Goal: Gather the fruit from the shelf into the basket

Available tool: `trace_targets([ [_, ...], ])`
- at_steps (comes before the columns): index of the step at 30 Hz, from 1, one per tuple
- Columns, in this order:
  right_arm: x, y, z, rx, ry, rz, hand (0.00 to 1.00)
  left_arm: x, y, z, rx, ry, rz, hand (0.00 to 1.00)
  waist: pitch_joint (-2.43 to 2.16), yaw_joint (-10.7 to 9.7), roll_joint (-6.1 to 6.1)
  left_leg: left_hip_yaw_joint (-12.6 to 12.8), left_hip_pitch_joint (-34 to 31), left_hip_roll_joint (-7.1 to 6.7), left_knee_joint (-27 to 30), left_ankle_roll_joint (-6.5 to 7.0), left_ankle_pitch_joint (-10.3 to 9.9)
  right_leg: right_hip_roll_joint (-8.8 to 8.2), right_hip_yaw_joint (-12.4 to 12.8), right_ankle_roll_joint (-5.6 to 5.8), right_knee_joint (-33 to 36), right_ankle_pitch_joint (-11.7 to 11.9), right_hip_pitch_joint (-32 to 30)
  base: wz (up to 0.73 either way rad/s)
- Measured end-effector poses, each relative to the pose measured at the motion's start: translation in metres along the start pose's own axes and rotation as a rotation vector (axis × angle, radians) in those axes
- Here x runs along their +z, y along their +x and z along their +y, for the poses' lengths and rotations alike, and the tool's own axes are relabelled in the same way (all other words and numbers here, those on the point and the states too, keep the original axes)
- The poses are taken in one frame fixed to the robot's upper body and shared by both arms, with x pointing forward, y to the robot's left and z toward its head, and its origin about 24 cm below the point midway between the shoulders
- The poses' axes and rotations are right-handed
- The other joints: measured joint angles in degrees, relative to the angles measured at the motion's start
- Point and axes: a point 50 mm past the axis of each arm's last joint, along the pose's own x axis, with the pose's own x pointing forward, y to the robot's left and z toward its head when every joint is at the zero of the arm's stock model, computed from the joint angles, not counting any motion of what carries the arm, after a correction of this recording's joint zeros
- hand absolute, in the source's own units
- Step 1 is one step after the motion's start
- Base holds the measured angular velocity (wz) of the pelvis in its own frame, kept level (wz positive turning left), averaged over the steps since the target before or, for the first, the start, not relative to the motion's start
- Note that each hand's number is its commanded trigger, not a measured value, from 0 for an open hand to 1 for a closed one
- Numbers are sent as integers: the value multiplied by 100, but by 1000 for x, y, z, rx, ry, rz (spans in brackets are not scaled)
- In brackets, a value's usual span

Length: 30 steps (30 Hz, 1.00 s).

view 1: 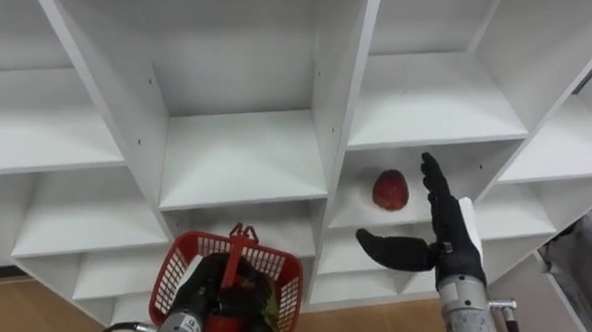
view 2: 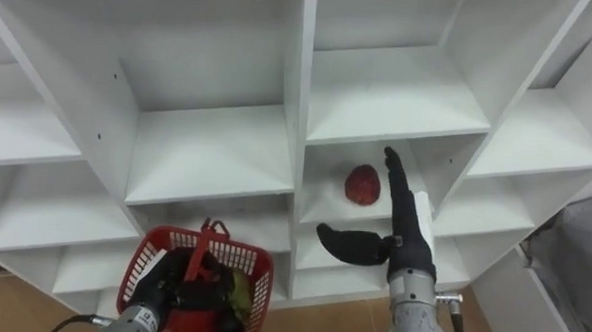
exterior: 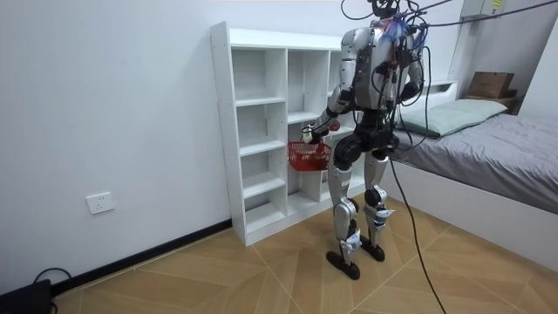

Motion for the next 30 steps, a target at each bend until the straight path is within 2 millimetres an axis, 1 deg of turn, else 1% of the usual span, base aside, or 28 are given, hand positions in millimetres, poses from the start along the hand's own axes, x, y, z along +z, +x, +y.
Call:
trace_targets([
  [6, 1, 1, -8, -62, -1, -15, 0, 0, -1, 3, 2, 8, -2, 100, 0, -63, -3, -2, 26, -2, -1, 0, 0, -4, -7, -1, -64, 1, 98, 0],
  [10, -1, 1, -9, -69, -2, -11, 0, -2, -3, 5, 1, 12, 5, 100, -2, -106, 2, -2, 31, 0, -8, 0, 0, 0, -7, 0, -87, 5, 112, 0],
  [14, -2, 1, -11, -68, -7, -5, 0, -1, -6, 8, -6, -1, -12, 100, -14, -63, -16, 1, 34, 1, -17, 0, 0, -1, -9, 0, -90, 4, 76, 0],
  [18, -13, 1, -25, -93, 12, 53, 0, 1, -8, 14, -20, 2, -24, 100, -35, 56, -104, -9, 42, 2, -20, 0, 0, -9, -15, 0, -88, 3, 87, 0],
  [23, -15, 5, -28, -73, 15, 67, 0, 0, -9, 22, -6, 2, -17, 100, -33, 63, -203, -93, 29, 1, 0, 0, 0, -17, -39, 0, -86, 3, 107, 5],
  [28, -18, 8, -34, -70, 15, 87, 0, -4, -12, 26, -6, 17, -4, 100, -27, 78, -210, -154, 9, -11, 11, 0, 0, -19, -122, 1, -96, 2, 115, 7],
  [30, -25, 8, -38, -67, -9, 112, 0, -4, -12, 28, -16, 37, -2, 100, -22, 103, -205, -189, -22, -12, 27, 0, 0, -21, -159, 0, -97, 2, 107, 8],
])
